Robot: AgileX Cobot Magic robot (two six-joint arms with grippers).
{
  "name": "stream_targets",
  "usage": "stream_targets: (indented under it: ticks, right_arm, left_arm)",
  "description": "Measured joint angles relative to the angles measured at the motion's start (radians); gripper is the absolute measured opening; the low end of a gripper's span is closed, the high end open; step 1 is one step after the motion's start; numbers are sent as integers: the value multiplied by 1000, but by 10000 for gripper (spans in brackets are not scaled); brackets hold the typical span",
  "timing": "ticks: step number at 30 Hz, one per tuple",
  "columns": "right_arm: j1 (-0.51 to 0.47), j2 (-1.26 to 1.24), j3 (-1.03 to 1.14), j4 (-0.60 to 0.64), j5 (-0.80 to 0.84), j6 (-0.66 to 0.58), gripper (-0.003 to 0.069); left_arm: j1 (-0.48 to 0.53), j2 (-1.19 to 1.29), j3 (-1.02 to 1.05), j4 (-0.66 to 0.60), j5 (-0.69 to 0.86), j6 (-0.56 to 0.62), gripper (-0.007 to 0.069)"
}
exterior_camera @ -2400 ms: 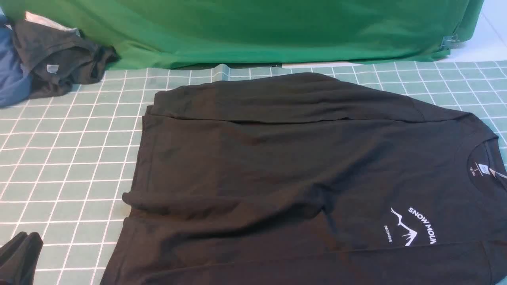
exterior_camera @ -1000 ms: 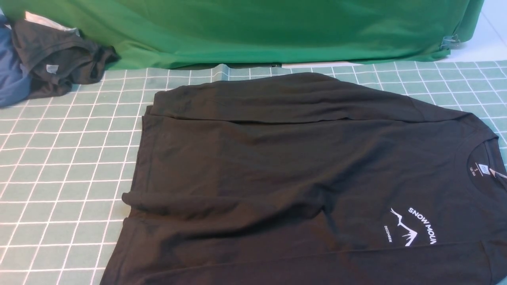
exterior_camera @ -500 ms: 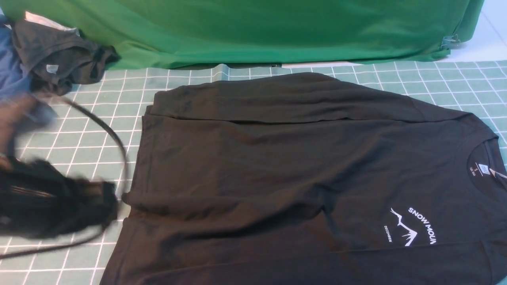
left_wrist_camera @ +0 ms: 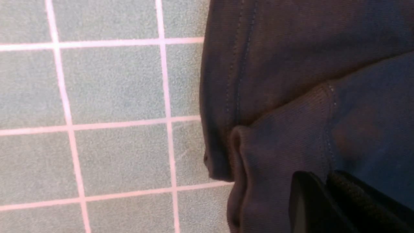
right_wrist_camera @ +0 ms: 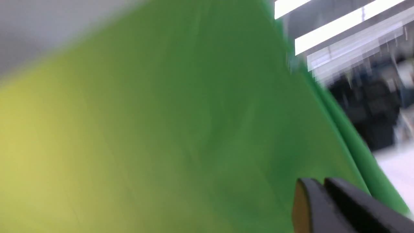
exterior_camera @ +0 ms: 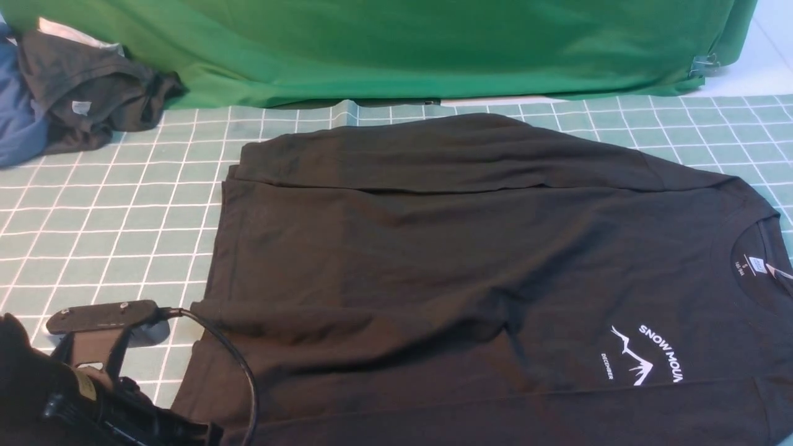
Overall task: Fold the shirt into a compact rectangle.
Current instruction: 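Grasp the left edge of the dark T-shirt lying flat on the table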
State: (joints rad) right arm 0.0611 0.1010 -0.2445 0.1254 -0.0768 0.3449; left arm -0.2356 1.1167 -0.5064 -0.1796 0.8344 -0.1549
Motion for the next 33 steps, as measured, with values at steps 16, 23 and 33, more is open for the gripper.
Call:
stream_targets:
  ticks: [16,23,33]
  right_arm:
    - [0,574,-478,220,760,-542,24]
    - [0,574,-481,275,755,-598,24]
    - [0,574,-481,280,751,-615,24]
  left_arm:
    - [-3,216,-49,189,-56,-41,226]
    - [-3,268,-49,180,-86,-18,404]
    - [-3,277,-50,100,-95,116,358]
